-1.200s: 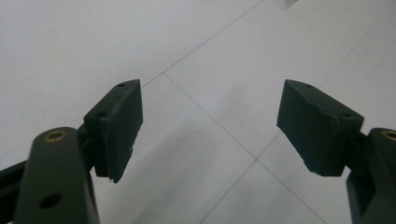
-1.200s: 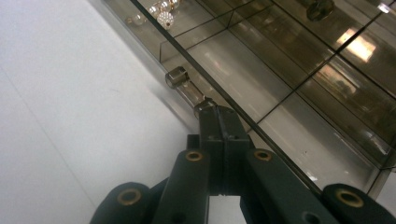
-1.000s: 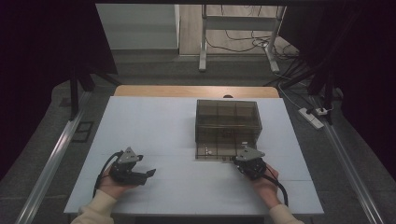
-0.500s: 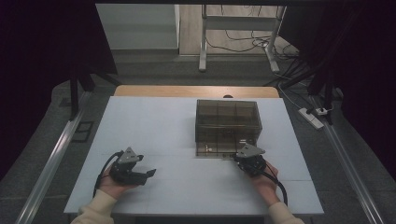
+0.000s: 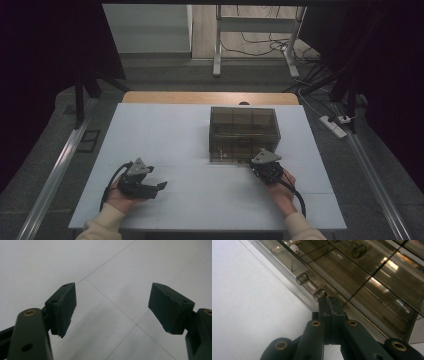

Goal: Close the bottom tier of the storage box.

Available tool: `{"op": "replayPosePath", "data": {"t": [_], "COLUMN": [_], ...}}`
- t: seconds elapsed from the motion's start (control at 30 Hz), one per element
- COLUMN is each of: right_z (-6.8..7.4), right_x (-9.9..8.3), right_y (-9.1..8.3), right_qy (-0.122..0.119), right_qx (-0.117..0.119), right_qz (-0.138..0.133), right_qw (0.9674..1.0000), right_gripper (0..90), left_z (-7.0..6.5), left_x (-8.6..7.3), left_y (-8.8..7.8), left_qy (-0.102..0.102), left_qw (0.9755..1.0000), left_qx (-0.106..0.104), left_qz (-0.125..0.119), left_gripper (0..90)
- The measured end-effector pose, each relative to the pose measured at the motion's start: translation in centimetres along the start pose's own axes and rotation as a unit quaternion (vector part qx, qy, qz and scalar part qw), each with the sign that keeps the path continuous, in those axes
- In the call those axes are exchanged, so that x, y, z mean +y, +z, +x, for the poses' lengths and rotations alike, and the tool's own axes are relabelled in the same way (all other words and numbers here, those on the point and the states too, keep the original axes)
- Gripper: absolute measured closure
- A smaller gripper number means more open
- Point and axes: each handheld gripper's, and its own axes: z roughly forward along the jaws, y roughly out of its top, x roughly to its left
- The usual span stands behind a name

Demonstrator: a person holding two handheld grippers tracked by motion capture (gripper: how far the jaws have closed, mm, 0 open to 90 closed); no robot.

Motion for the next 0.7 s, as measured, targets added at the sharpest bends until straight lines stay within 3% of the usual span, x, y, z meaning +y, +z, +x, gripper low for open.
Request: {"op": "replayPosePath", "data": {"t": [0.7], "right_z": [-1.2], "right_x": [0.5], "right_y": [1.4], "right_qy": [0.010], "right_qx": [-0.010], "right_qz": [-0.001], "right_qw": [0.9999], "right_gripper": [89.2], "left_z": [0.0], "left_x": [0.0], "left_y": [0.1], "left_qy": [0.001], "left_qw": [1.0000], "left_qx": [-0.003], "left_qz": [0.003], "left_gripper": [23.1]}}
